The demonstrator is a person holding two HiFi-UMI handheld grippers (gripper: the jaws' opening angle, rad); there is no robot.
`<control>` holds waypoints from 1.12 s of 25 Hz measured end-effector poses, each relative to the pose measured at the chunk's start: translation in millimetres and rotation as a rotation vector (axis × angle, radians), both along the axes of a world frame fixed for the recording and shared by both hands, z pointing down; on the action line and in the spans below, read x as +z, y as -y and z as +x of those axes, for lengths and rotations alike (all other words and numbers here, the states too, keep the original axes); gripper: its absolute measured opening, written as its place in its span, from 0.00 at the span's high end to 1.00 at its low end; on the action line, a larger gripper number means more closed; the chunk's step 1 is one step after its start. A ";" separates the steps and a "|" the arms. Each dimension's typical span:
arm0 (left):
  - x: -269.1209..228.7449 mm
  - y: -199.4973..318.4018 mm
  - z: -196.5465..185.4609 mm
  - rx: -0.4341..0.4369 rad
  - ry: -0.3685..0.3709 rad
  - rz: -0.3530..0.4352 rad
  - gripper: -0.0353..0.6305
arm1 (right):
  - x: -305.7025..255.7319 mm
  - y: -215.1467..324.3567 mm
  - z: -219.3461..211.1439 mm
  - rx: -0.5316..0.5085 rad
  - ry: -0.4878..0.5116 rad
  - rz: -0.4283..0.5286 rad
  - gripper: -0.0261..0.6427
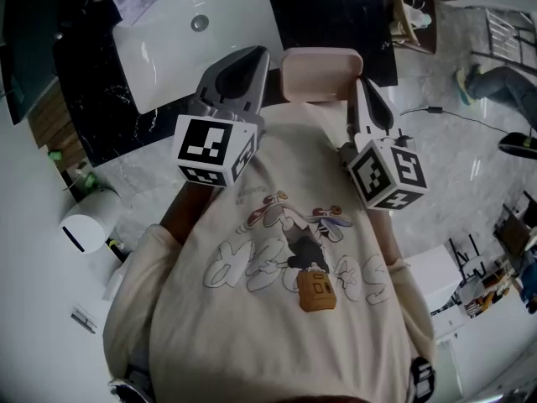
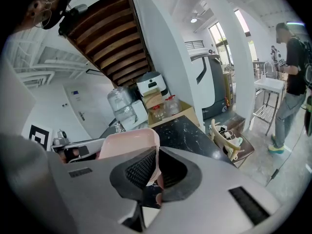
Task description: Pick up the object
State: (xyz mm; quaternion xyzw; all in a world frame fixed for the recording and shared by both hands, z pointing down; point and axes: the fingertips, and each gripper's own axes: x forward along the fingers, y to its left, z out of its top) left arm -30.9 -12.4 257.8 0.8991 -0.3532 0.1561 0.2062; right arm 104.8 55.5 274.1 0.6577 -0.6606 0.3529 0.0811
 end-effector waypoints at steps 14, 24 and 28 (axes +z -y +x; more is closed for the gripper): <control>0.3 1.2 -3.0 0.002 -0.004 -0.009 0.93 | -5.4 0.1 -2.6 -0.005 -0.020 0.018 0.92; -0.2 3.1 -8.9 -0.013 -0.006 -0.006 0.93 | -5.6 1.5 -5.9 -0.007 -0.016 0.020 0.92; 0.5 3.4 -12.7 -0.025 -0.007 -0.006 0.93 | -4.9 0.4 -8.5 -0.010 -0.015 0.020 0.92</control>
